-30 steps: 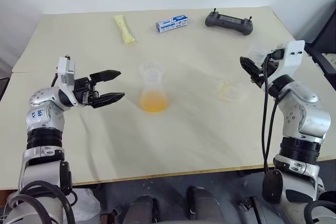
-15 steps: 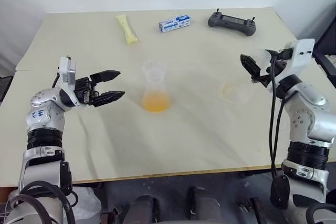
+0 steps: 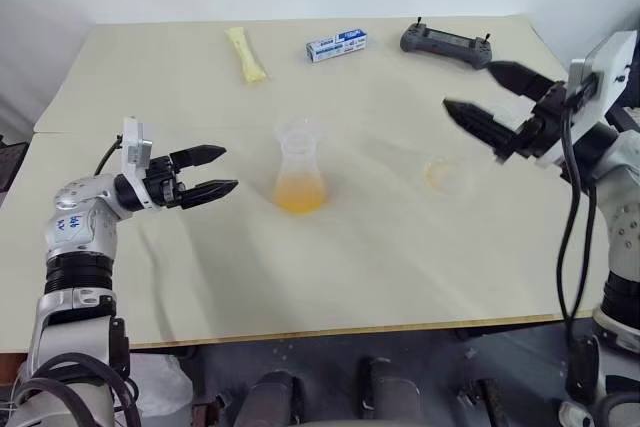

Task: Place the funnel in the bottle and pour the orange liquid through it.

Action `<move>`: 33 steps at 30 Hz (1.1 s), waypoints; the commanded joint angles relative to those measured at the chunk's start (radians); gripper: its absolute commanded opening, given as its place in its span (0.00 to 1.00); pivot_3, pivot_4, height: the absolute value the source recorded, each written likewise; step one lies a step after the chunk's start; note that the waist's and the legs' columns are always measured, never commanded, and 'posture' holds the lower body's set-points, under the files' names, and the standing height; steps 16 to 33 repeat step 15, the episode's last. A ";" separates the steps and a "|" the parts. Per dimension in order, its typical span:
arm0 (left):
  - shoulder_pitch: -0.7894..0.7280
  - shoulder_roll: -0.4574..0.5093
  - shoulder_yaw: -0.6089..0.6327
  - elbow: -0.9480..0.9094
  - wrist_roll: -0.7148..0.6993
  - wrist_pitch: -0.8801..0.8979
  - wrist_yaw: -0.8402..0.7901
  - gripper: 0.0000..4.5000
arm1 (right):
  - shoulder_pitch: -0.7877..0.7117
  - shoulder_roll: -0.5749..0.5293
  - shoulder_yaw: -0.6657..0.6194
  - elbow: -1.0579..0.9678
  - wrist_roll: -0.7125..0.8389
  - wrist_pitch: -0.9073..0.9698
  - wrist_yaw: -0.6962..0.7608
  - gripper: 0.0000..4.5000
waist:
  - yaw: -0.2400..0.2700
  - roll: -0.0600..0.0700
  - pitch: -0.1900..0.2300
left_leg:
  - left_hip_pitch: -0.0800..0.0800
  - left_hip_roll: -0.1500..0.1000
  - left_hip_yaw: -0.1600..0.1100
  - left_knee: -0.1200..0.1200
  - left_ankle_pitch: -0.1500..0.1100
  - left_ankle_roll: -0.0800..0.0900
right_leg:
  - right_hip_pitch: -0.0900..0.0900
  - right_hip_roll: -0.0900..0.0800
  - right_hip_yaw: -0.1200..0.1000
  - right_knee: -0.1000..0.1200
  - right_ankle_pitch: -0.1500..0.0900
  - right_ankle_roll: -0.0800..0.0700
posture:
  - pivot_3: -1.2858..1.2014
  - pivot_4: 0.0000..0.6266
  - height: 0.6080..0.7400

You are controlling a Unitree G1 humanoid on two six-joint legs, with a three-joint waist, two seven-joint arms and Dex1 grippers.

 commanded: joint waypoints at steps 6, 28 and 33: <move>0.105 0.039 0.030 -0.131 -0.038 0.002 -0.036 1.00 | 0.293 -0.069 0.014 -0.179 0.093 -0.023 0.154 0.99 | 0.024 -0.002 -0.001 | 0.000 0.000 0.001 0.002 0.000 0.000 | 0.003 0.000 0.000 -0.004 0.000 0.000 | 0.52 0.24 1.00; 0.241 0.053 0.061 -0.266 -0.061 -0.011 -0.021 1.00 | 0.516 -0.065 0.071 -0.001 -0.094 -0.257 0.245 0.99 | 0.039 -0.002 -0.001 | 0.001 0.001 0.003 0.003 -0.001 0.001 | 0.005 0.000 0.000 -0.006 0.000 0.001 | 0.52 0.24 1.00; 0.241 0.053 0.061 -0.266 -0.061 -0.011 -0.021 1.00 | 0.516 -0.065 0.071 -0.001 -0.094 -0.257 0.245 0.99 | 0.039 -0.002 -0.001 | 0.001 0.001 0.003 0.003 -0.001 0.001 | 0.005 0.000 0.000 -0.006 0.000 0.001 | 0.52 0.24 1.00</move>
